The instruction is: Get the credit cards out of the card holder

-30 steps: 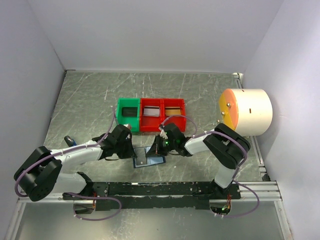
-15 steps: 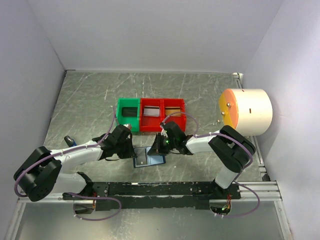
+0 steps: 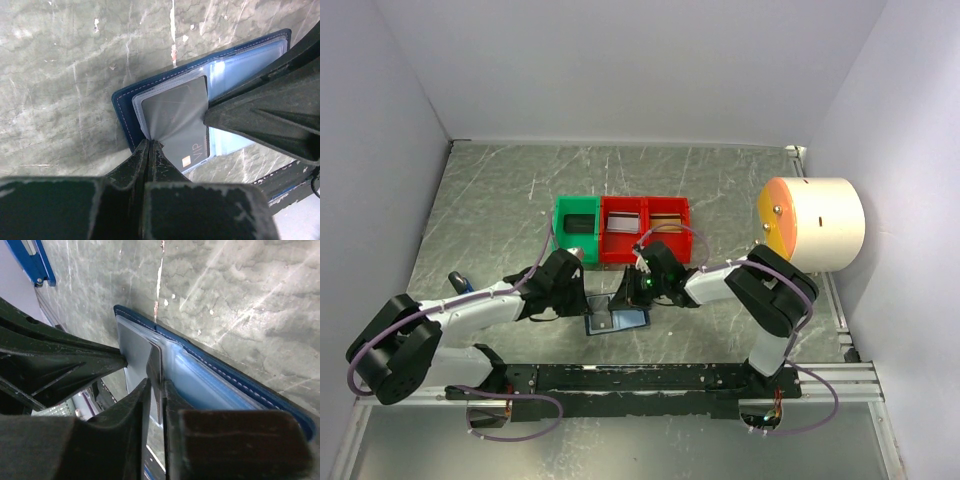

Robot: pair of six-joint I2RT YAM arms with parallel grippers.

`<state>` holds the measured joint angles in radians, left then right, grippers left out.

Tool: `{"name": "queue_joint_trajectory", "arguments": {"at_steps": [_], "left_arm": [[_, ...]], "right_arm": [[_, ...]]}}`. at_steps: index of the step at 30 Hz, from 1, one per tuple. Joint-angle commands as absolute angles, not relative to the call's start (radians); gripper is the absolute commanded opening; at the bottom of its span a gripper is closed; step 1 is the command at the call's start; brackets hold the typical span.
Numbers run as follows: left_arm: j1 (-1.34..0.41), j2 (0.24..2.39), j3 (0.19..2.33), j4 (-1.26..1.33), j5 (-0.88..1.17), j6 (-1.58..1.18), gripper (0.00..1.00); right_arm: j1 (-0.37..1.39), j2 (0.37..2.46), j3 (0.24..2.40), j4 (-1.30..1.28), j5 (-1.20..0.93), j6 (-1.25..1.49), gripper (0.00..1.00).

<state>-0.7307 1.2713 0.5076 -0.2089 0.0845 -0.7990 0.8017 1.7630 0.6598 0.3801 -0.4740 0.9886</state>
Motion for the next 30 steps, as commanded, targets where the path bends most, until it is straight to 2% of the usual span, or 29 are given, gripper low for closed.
{"name": "queue_joint_trajectory", "arguments": {"at_steps": [1,3,18,20,22,24,26,30], "left_arm": [[-0.740,1.264,0.486,-0.175,0.118,-0.786,0.07],[-0.740,1.260,0.489,-0.179,0.112,-0.787,0.07],[-0.741,1.216,0.501,-0.251,0.045,-0.779,0.07],[-0.740,1.207,0.505,-0.249,0.052,-0.774,0.12],[-0.740,1.204,0.518,-0.258,0.059,-0.769,0.22],[-0.740,1.197,0.533,-0.258,0.074,-0.765,0.29],[-0.741,1.185,0.549,-0.249,0.084,-0.764,0.31],[-0.741,1.189,0.564,-0.235,0.099,-0.775,0.36]], "right_arm": [[0.830,1.776,0.641,0.506,-0.503,1.030,0.09],[0.830,1.758,0.638,0.505,-0.502,1.029,0.00],[0.779,1.648,0.579,0.328,-0.400,0.977,0.00],[0.778,1.645,0.582,0.329,-0.406,0.972,0.00],[0.778,1.652,0.588,0.336,-0.424,0.969,0.00],[0.778,1.664,0.594,0.348,-0.435,0.972,0.05],[0.778,1.678,0.591,0.373,-0.448,0.981,0.09],[0.778,1.702,0.585,0.404,-0.462,0.999,0.11]]}}
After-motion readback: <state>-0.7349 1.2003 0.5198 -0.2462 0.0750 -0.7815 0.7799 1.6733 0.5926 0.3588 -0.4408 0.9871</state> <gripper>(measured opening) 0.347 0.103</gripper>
